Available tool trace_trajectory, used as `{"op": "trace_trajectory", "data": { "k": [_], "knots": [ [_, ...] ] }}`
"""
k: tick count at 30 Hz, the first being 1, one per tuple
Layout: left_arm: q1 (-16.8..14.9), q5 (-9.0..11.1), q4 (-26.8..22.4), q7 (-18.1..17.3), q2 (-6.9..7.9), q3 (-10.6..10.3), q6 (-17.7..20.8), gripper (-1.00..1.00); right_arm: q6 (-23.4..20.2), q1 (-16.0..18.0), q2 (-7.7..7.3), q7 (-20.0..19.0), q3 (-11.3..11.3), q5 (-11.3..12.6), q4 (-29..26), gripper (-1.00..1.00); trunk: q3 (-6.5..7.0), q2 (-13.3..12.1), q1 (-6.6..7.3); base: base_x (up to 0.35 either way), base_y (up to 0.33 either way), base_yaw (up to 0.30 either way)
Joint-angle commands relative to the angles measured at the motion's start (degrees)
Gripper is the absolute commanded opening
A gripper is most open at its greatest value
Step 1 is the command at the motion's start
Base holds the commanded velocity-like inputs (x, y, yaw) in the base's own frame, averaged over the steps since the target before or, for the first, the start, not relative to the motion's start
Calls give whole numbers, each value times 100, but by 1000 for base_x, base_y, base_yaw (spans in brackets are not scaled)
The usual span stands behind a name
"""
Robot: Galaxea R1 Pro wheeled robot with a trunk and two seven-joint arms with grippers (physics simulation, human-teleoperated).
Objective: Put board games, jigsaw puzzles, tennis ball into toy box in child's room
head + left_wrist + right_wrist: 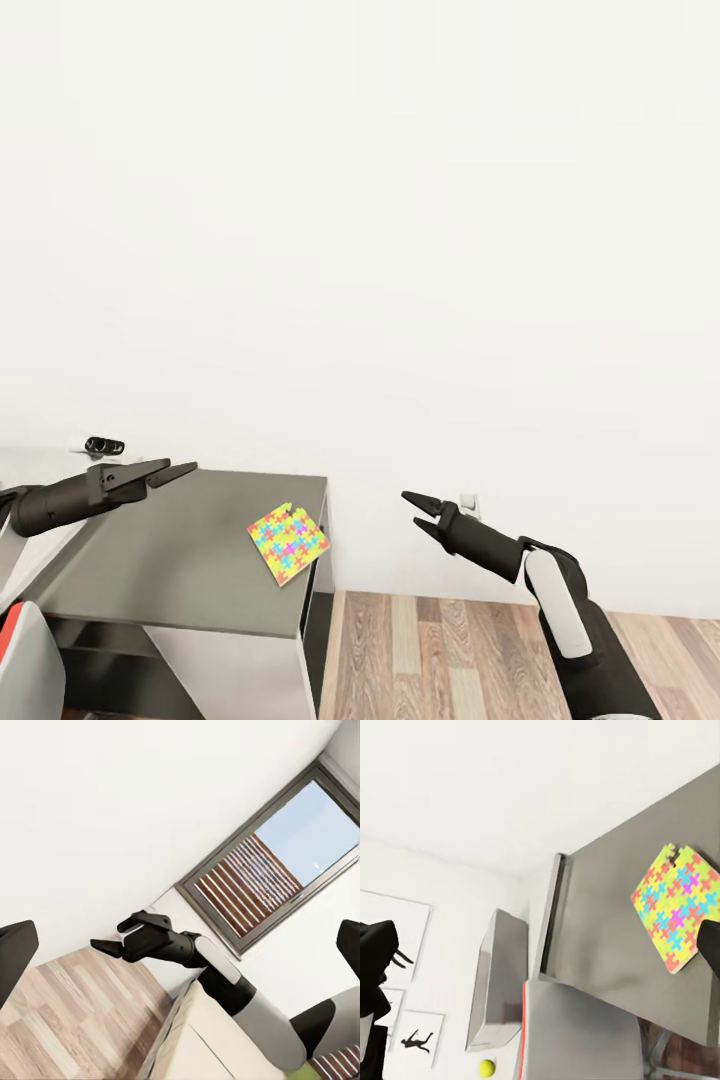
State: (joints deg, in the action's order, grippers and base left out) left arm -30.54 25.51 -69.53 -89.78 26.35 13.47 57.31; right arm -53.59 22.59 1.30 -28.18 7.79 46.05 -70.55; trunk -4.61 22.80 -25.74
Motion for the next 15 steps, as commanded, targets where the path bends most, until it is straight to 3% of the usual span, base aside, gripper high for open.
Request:
{"op": "trace_trajectory", "data": {
  "k": [1,15],
  "knots": [
    [-5,-2,1,-22,3,-2,61,100,-35,7,-1,-30,18,-26,11,100,-3,12,-5,41,53,61],
    [-4,-2,1,-22,1,-2,61,100,-34,75,-23,178,28,-25,247,100,90,12,-5,120,33,44]
  ]
}}
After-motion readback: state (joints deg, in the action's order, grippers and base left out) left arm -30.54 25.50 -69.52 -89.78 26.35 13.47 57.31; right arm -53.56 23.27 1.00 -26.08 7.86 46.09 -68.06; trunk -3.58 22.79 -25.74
